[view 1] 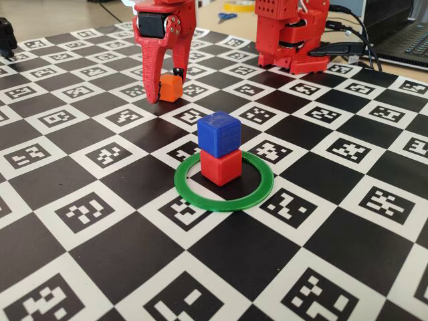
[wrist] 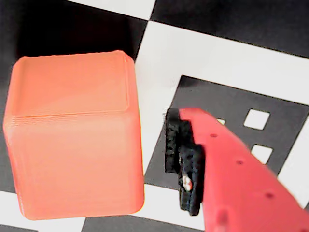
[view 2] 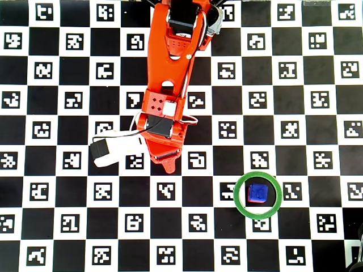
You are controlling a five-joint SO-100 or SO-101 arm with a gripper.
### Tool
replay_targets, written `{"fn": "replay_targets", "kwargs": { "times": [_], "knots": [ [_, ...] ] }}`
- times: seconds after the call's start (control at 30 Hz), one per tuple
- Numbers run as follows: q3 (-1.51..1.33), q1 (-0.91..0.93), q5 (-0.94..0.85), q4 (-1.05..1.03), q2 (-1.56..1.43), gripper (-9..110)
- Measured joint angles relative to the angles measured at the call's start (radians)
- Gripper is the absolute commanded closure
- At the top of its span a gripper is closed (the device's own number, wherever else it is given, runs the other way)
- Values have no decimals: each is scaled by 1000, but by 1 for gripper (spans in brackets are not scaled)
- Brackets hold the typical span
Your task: Grab the red cube then put it in the green circle then put the blue cube on top and finally the orange cube on top
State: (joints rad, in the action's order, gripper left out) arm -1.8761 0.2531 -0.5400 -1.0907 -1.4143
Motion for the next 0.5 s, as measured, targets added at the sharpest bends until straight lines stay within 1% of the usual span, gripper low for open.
{"fn": "replay_targets", "kwargs": {
  "times": [0.13,0.27,0.5],
  "knots": [
    [0,-3,2,5,0,83],
    [0,-12,0,5,0,92],
    [0,-12,9,15,2,93]
  ]
}}
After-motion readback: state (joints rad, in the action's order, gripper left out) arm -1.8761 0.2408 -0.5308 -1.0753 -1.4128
